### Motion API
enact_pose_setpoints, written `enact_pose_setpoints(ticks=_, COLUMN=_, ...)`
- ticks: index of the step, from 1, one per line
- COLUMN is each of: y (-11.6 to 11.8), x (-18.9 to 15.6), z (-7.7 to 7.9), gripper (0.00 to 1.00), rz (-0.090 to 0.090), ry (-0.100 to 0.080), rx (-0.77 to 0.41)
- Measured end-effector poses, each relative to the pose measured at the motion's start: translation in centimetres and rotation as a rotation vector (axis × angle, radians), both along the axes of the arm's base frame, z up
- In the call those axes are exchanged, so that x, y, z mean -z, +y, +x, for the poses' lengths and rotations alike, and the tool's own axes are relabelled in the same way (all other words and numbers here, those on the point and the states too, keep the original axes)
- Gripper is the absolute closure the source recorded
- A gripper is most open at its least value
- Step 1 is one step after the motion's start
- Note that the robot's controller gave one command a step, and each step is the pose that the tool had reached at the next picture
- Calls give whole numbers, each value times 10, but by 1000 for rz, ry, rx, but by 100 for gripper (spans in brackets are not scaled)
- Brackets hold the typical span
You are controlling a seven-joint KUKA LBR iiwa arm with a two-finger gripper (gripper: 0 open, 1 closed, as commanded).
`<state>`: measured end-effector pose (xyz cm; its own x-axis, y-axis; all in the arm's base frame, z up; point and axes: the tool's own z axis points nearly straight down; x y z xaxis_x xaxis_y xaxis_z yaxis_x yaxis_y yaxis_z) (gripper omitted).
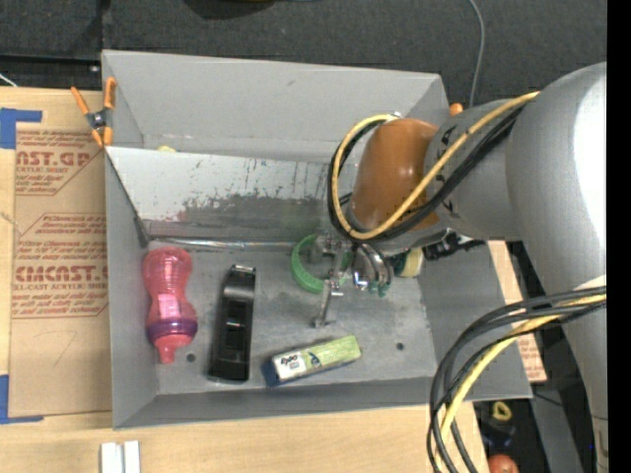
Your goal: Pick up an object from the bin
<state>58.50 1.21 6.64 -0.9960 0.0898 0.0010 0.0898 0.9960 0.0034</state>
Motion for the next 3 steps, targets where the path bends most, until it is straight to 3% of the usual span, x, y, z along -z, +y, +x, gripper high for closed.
enact_pose_setpoints(ticks=1, y=13, x=-3, z=2, gripper=0, rz=-2, ry=-19, rx=-52)
enact_pose_setpoints(ticks=2, y=3, x=0, z=-1, gripper=100, rz=2, ry=3, rx=-6)
enact_pose_setpoints(ticks=3, y=3, x=0, z=-1, gripper=100, rz=2, ry=3, rx=-6)
